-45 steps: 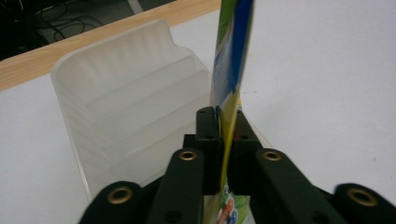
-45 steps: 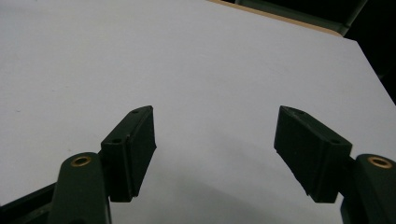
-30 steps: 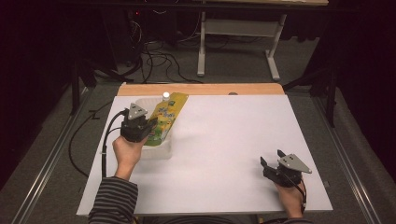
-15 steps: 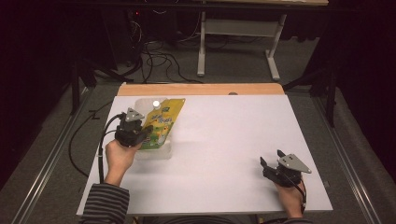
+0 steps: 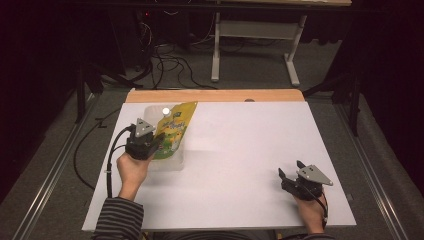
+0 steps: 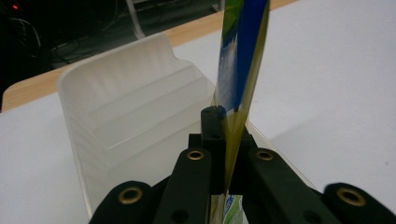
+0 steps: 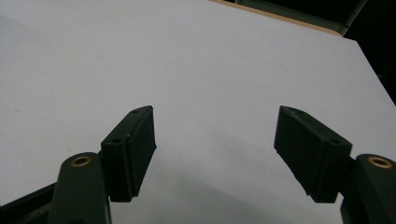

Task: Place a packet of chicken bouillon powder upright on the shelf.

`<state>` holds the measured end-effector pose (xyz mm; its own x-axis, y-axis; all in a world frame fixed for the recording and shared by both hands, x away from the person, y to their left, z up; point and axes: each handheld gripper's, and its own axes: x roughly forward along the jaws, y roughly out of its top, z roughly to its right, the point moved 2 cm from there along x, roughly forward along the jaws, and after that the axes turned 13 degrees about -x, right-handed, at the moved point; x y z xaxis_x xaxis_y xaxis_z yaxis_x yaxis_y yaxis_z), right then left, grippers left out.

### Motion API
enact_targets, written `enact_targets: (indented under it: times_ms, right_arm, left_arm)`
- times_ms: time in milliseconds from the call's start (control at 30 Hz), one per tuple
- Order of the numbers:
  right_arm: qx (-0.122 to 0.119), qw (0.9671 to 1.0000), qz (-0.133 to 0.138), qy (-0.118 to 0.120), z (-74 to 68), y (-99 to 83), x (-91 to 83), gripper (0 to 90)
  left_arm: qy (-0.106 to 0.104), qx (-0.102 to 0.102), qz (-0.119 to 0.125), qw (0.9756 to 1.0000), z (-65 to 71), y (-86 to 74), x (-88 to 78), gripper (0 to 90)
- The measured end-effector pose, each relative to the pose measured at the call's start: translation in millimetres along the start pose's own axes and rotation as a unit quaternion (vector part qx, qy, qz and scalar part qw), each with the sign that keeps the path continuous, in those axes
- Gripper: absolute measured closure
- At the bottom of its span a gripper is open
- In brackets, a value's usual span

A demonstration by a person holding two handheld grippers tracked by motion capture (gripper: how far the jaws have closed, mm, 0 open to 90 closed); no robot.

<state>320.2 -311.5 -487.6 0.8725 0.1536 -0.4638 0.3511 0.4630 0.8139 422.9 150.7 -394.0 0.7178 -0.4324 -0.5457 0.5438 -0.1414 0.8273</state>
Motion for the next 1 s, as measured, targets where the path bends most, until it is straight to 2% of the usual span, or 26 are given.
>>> enact_targets:
  times_ms: [100,300,333,500,600,633,733,867,933,1000]
  right_arm:
    - [0.000,1.0000,0.000,0.000,-0.1,0.0,0.2,29.9]
    - [-0.001,1.0000,-0.001,-0.001,-0.3,0.0,0.0,29.9]
    - [0.000,1.0000,-0.001,0.000,-0.3,0.1,0.2,29.9]
    - [-0.003,1.0000,-0.002,0.000,-0.3,0.2,0.2,29.9]
    - [-0.002,1.0000,-0.001,0.000,-0.4,0.2,0.3,29.9]
    - [-0.004,1.0000,-0.004,-0.001,-0.5,0.2,0.2,29.9]
    - [-0.004,1.0000,-0.004,-0.001,-0.8,0.3,0.4,29.9]
    - [-0.005,1.0000,-0.005,-0.001,-0.6,0.3,0.5,29.9]
    - [-0.003,1.0000,-0.006,0.000,-1.0,0.4,0.7,30.0]
    - [-0.004,1.0000,-0.006,0.000,-1.0,0.4,0.8,30.0]
  left_arm:
    - [-0.013,-0.002,0.004,0.9999,-1.8,-6.0,0.9,89.6]
    - [-0.014,-0.016,-0.002,0.9998,-9.6,-9.1,-4.7,86.6]
    - [-0.017,-0.019,0.000,0.9997,-10.5,-9.6,-6.3,83.9]
    - [-0.020,-0.030,-0.010,0.9993,-17.2,-19.8,-11.4,81.6]
    - [-0.022,-0.040,-0.006,0.9989,-19.6,-22.5,-12.8,79.8]
    - [-0.025,-0.048,-0.002,0.9985,-21.7,-25.0,-14.6,78.3]
    - [-0.028,-0.053,0.002,0.9982,-22.6,-27.8,-16.8,74.2]
    - [-0.022,-0.055,0.012,0.9982,-21.9,-30.5,-21.7,64.6]
    - [-0.017,-0.064,0.025,0.9975,-23.2,-31.2,-26.1,60.5]
    - [-0.017,-0.069,0.027,0.9971,-23.9,-32.0,-27.5,56.1]
